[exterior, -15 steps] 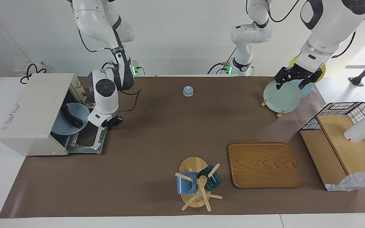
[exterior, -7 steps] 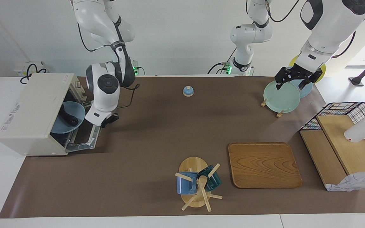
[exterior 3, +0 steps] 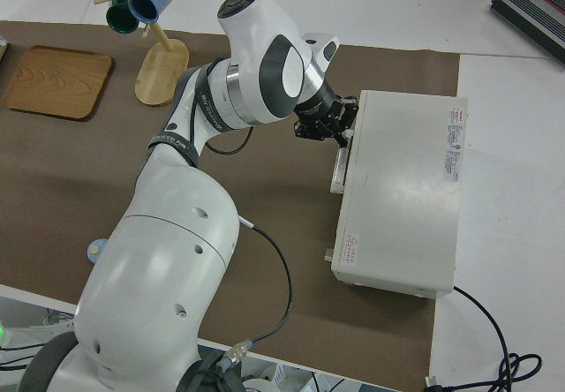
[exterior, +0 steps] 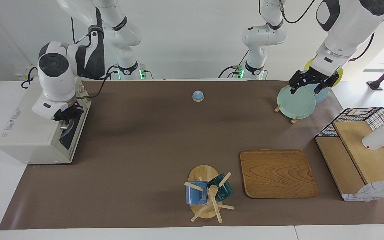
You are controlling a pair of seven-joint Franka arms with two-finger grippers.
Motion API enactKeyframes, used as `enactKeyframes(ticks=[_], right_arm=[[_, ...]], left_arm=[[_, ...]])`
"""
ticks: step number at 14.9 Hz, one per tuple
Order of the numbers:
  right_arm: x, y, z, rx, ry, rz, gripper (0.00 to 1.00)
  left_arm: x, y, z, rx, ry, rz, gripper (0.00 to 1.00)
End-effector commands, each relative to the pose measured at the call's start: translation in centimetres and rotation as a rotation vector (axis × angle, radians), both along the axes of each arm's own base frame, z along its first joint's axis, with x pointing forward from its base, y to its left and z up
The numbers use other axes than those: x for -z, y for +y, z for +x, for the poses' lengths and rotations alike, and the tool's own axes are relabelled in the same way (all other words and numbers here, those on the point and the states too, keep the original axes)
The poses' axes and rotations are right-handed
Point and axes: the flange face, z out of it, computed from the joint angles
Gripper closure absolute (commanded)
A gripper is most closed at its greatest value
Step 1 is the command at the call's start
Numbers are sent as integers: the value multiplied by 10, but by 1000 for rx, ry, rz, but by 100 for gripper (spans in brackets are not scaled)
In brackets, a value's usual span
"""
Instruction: Put eggplant into oven
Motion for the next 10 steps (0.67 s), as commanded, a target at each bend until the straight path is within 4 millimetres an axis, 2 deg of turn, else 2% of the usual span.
enactKeyframes(ticks=[1, 3, 5, 6, 8, 9, 10], right_arm=[[-18, 8, -9, 34, 15, 76, 100], [-60, 22, -12, 104, -13, 228, 86], [-96, 42, -11, 129, -29, 289, 74], [-110, 51, -13, 148, -34, 294, 68], [-123, 58, -17, 195, -16, 339, 52], [-122, 59, -20, 241, -7, 344, 29], [-122, 60, -25, 279, -10, 341, 0]], left_arm=[[-2, 3, -1, 8, -4, 14, 0], [-2, 3, -1, 8, -4, 14, 0], [-2, 3, -1, 8, -4, 14, 0], [-2, 3, -1, 8, -4, 14, 0], [-2, 3, -1, 8, -4, 14, 0], [-2, 3, -1, 8, -4, 14, 0], [-2, 3, -1, 8, -4, 14, 0]])
